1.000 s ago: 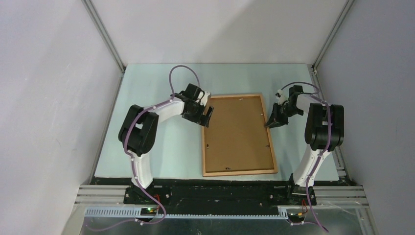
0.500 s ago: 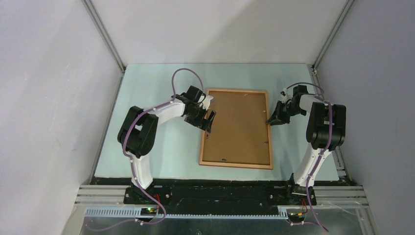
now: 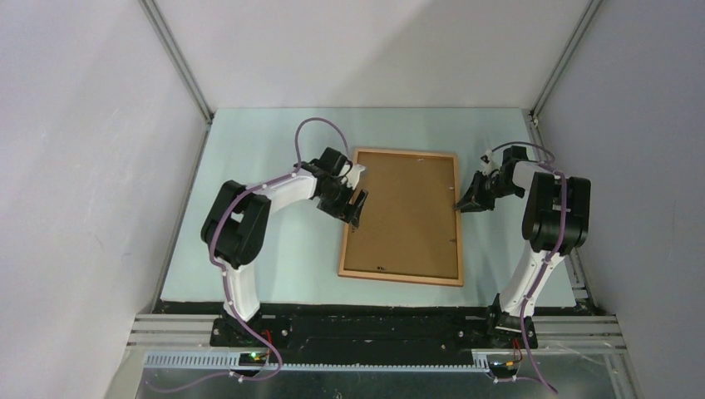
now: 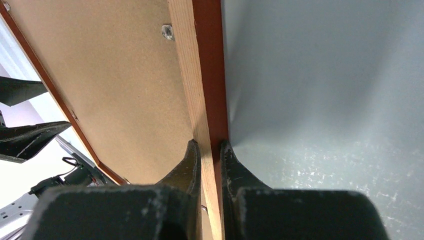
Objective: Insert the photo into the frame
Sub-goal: Install the photo frame at the center of the board.
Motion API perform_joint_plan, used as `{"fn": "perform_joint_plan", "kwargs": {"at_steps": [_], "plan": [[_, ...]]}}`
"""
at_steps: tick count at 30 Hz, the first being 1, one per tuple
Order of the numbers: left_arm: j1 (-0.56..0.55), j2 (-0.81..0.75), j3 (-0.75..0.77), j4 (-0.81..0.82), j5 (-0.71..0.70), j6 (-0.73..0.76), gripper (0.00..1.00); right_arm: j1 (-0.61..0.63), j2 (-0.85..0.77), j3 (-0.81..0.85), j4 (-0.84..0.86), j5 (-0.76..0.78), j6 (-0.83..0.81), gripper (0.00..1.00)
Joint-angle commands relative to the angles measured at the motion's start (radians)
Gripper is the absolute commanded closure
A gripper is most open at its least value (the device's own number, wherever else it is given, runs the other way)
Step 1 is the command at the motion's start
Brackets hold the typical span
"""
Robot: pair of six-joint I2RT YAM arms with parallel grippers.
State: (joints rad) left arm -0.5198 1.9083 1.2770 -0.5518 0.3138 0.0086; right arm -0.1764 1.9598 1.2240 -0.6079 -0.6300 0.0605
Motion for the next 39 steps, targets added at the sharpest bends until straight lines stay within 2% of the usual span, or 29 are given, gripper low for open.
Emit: {"fn": "perform_joint_plan", "kwargs": {"at_steps": [1, 15, 39], "plan": [[-0.021, 0.005, -0.023, -0.007, -0.023, -0.029, 0.16, -0.024, 0.025, -0.009, 0.055, 0.018, 0.041, 1.0], [-0.055, 0.048, -0.007, 0.013, -0.146, -0.07, 0.23, -0.03, 0.025, -0.009, 0.043, 0.005, 0.032, 1.0], [-0.057, 0.021, -0.038, 0.014, -0.157, -0.042, 0.38, -0.04, 0.022, -0.009, 0.04, -0.008, 0.031, 1.0]]}}
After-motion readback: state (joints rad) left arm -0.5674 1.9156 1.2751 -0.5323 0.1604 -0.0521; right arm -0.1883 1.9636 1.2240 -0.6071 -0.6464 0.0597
